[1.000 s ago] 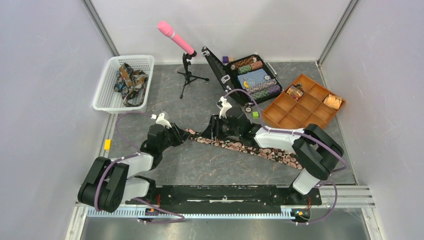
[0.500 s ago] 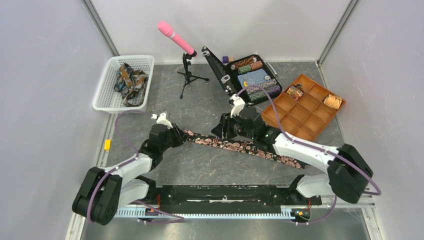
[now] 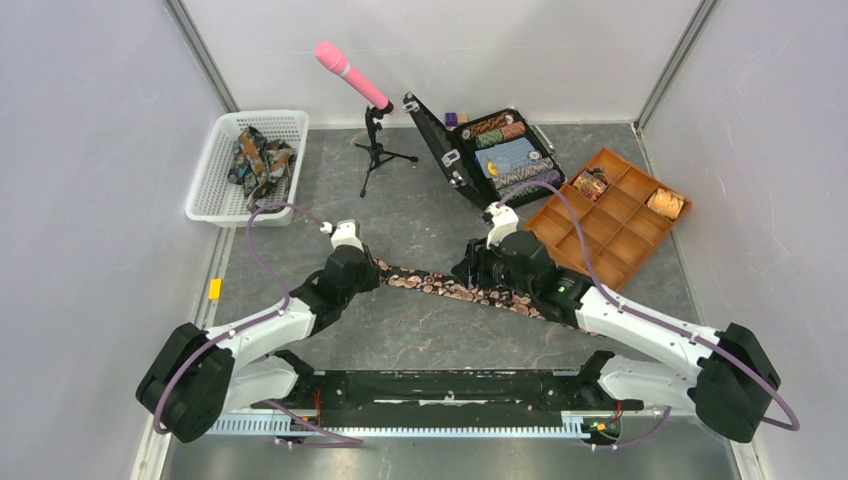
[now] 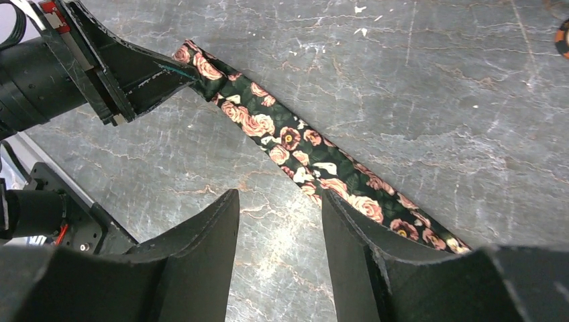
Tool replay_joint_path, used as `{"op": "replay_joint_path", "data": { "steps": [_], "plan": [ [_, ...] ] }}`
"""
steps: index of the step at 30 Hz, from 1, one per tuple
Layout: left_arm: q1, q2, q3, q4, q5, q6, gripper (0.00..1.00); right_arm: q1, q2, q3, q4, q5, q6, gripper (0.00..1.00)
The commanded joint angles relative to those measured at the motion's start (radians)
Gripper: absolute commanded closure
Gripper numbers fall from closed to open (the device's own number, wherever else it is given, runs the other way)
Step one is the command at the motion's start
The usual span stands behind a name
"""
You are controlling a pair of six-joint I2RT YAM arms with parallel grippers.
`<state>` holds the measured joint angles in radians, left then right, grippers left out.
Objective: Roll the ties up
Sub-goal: Roll the tie at the center of the board.
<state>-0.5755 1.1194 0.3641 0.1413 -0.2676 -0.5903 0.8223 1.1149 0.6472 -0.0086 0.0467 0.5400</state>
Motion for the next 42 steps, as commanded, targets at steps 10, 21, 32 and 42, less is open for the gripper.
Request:
{"op": "replay_joint_path", "data": {
  "steps": [10,21,32,42],
  "plan": [
    [-0.187,0.156,0.186,-0.200,-0.427,0.109,0.68,-0.009,-0.147,0.040,-0.111,0.117,-0.034,0.45],
    [-0.329,0.318,0.316,-0.349,-0.645,0.086,0.70,-0.012,-0.219,0.081,-0.187,0.183,-0.060,0.44],
    [-0.450,0.506,0.458,-0.497,-0.788,0.056,0.70,-0.014,-0.237,0.098,-0.211,0.198,-0.070,0.44],
    [-0.507,0.649,0.564,-0.633,-0.883,0.001,0.69,-0.016,-0.239,0.101,-0.216,0.200,-0.069,0.43]
  ]
}}
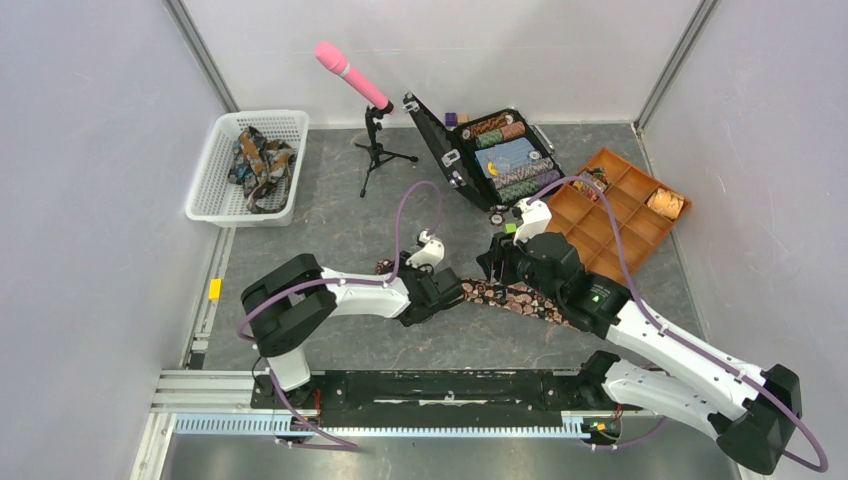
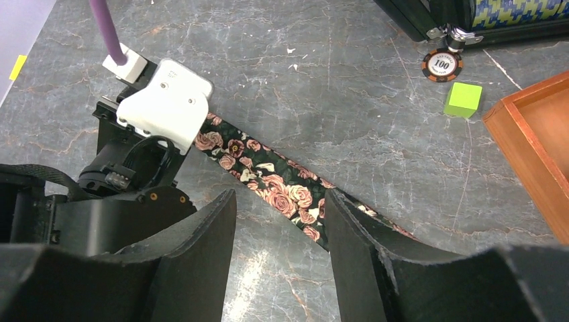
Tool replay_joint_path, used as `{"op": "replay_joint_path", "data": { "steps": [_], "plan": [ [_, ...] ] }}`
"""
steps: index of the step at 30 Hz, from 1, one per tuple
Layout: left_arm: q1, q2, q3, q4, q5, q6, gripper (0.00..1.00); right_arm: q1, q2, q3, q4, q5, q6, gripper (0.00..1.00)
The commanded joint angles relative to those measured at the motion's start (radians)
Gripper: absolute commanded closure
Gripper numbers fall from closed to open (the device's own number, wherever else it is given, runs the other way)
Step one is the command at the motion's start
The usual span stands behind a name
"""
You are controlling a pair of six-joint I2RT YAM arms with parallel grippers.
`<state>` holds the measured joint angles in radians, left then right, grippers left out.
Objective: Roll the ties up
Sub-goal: Roll the tie at the center of the board.
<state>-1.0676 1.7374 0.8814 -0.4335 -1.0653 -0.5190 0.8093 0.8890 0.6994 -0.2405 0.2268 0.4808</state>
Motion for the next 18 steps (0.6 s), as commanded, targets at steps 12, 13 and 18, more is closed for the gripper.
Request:
{"op": "replay_joint_path", "data": {
  "steps": [12,13,18],
  "plan": [
    [-0.055,0.148,0.135,-0.151,-0.063,-0.085,0.68,-0.004,-0.024,0.040,0.016,0.030,-0.005,0.40],
    [-0.056,0.154,0.137,-0.151,-0.056,-0.085,0.68,-0.005,-0.024,0.039,0.015,0.029,-0.004,0.40],
    [-0.055,0.179,0.146,-0.152,-0.021,-0.090,0.67,-0.006,-0.030,0.037,0.014,0.031,-0.007,0.37]
  ]
}}
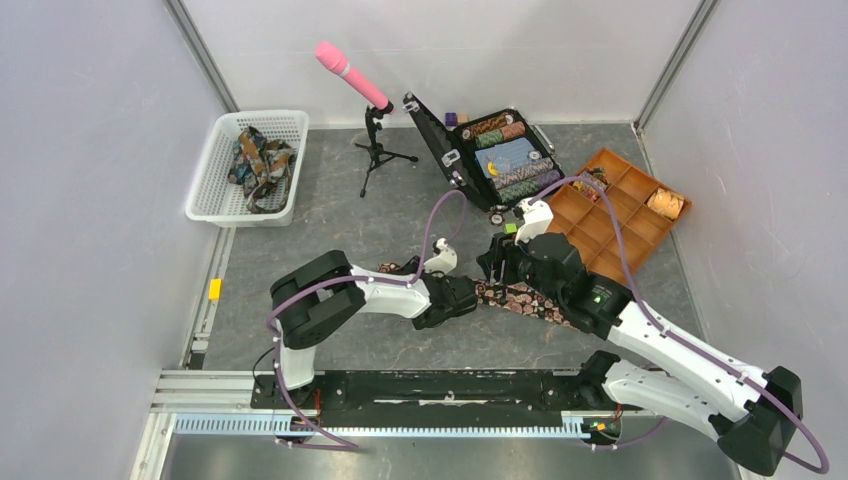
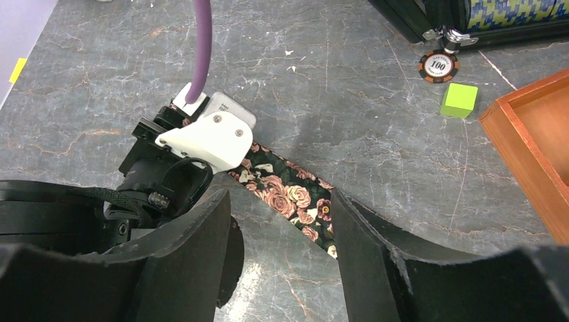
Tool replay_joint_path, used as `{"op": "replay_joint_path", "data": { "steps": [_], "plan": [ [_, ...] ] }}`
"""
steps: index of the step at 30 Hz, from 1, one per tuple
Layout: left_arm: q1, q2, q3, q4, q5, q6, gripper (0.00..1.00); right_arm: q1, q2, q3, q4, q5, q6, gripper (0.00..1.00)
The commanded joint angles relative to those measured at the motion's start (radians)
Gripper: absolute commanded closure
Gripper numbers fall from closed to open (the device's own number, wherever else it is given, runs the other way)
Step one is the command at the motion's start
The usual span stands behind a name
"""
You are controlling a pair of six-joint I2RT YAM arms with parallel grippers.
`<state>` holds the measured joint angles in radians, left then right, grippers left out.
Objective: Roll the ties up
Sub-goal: Roll the tie at the center of the board.
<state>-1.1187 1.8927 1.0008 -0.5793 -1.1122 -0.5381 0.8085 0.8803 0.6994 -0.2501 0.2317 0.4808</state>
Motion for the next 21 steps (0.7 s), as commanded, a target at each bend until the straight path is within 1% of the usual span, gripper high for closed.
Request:
{"op": "replay_joint_path", "data": {
  "steps": [1,3,10,13,15,19,21],
  "plan": [
    [-0.005,0.030,0.028,-0.007,0.035,-0.073,0.67,-0.005,-0.021,0.038,0.024,0.027,-0.008,0.36],
    [-0.004,0.037,0.032,-0.015,0.048,-0.088,0.64,-0.005,-0.023,0.039,0.022,0.030,-0.009,0.35],
    [-0.004,0.032,0.027,-0.027,0.081,-0.122,0.49,-0.007,-0.026,0.032,0.020,0.031,-0.006,0.29],
    [-0.004,0.023,0.029,-0.027,0.089,-0.119,0.47,-0.008,-0.027,0.028,0.021,0.033,-0.001,0.28],
    [-0.004,0.016,0.029,-0.027,0.093,-0.117,0.47,-0.008,-0.026,0.025,0.021,0.034,0.003,0.27],
    [-0.005,0.006,0.029,-0.026,0.096,-0.117,0.58,-0.008,-0.026,0.022,0.023,0.033,0.007,0.27],
    [-0.005,0.008,0.030,-0.027,0.097,-0.111,0.61,-0.008,-0.024,0.022,0.022,0.033,0.008,0.27]
  ]
}}
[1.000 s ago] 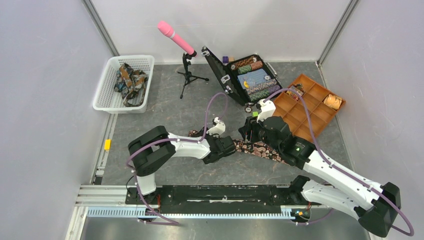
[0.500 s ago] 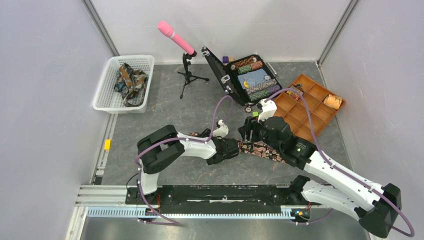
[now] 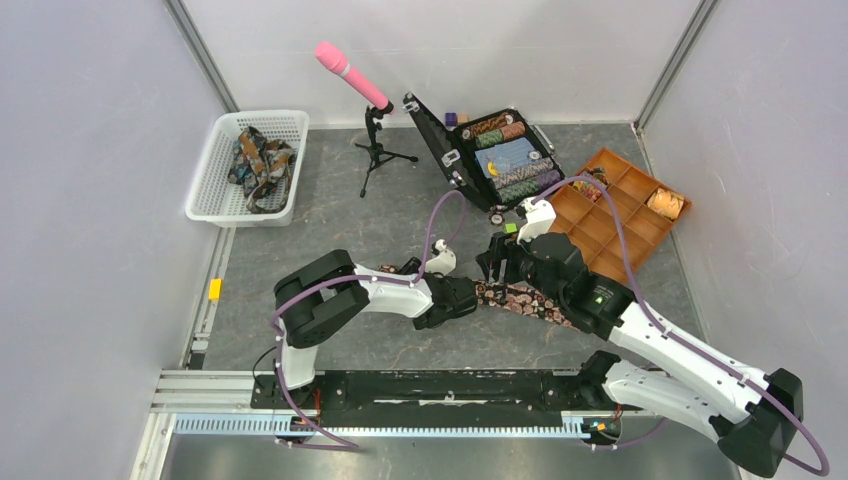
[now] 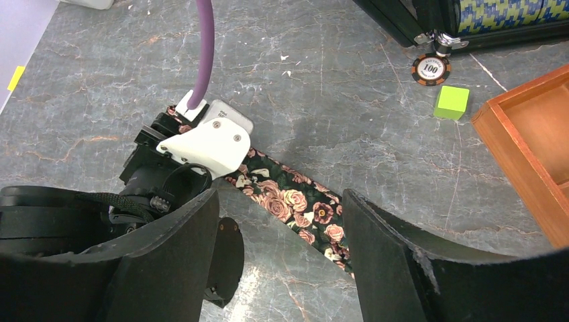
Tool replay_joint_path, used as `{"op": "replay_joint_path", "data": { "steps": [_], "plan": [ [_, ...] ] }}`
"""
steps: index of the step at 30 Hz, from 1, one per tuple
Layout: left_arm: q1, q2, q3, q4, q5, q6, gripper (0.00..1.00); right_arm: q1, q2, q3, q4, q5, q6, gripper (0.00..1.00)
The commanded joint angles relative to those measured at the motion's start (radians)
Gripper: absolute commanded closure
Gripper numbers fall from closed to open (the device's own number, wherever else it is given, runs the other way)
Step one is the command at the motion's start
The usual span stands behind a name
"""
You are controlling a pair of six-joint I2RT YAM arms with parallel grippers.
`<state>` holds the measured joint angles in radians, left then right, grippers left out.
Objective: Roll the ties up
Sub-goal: Roll the tie at the center of the board.
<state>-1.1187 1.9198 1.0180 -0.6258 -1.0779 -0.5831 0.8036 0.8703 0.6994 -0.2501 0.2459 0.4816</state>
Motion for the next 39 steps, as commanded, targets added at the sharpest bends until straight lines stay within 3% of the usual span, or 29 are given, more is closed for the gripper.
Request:
{"op": "replay_joint_path", "data": {
  "steps": [1,10,19,34,39],
  "plan": [
    [-0.004,-0.018,0.014,0.020,0.061,-0.065,0.61,-0.003,-0.014,0.022,0.022,0.019,0.007,0.26],
    [-0.005,-0.046,-0.015,0.076,0.114,-0.020,0.62,-0.004,-0.010,0.022,0.023,0.024,0.010,0.25],
    [0.001,-0.090,-0.036,0.147,0.207,0.062,0.53,-0.004,-0.006,0.028,0.023,0.023,0.009,0.24],
    [0.003,-0.190,-0.021,0.118,0.178,0.092,0.58,-0.006,-0.003,0.040,0.032,0.020,0.010,0.23],
    [0.002,-0.189,-0.011,0.099,0.168,0.103,0.50,-0.006,0.001,0.041,0.035,0.020,0.011,0.23]
  ]
}}
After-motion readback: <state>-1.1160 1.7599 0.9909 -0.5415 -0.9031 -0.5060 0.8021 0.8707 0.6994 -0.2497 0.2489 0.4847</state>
